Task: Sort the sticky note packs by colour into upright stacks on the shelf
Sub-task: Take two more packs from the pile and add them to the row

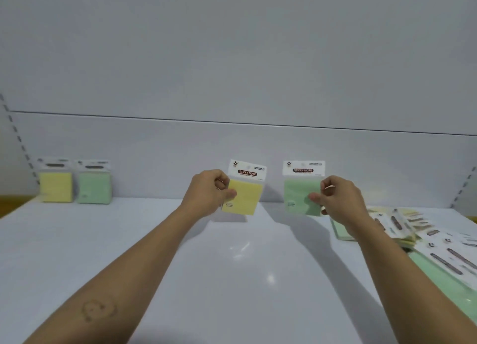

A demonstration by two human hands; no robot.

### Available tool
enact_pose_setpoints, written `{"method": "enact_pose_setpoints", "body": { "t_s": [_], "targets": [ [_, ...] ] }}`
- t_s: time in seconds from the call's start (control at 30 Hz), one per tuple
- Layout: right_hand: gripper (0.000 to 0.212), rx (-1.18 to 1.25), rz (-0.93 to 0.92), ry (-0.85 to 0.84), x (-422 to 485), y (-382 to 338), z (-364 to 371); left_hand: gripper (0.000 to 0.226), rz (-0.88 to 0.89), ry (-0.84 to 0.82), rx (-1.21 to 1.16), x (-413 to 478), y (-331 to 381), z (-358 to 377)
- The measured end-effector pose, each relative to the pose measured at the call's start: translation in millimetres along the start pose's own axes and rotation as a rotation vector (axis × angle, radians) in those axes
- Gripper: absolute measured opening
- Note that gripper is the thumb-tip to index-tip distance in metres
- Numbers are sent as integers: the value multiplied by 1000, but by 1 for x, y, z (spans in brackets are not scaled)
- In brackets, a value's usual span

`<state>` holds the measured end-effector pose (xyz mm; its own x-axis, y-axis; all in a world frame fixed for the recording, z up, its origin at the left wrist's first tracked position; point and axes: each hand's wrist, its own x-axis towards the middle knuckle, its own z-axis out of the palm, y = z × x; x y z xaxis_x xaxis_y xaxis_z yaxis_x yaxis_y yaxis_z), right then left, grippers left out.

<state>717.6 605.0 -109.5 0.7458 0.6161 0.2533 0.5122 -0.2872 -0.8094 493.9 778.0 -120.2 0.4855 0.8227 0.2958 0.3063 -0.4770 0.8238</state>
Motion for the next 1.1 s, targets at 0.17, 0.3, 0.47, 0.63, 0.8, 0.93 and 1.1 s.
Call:
{"method": "enact_pose_setpoints", "body": {
  "t_s": [0.17,0.3,0.47,0.63,0.8,0.93,1.1],
  "targets": [
    [24,104,-48,-63,-1,-39,41,24,-19,99,23,-6,-22,-56],
    [23,136,-86,-120,-9,-73,81,25,-42,167,23,-11,-45,-105],
    [24,150,-122,-173,-22,-115,131,24,-67,230,0,-18,-75,-165],
    [23,145,-149,-206,-37,-151,177,20,-110,285,-25,-23,-106,-219],
    [21,145,-168,-239,-50,-181,219,20,-138,324,-18,-27,-140,-267],
    [21,142,-179,-248,-61,-201,253,20,-163,362,-52,-33,-163,-297],
    [21,187,-188,-265,-76,-228,294,16,-201,400,-105,-33,-194,-336]
  ]
}}
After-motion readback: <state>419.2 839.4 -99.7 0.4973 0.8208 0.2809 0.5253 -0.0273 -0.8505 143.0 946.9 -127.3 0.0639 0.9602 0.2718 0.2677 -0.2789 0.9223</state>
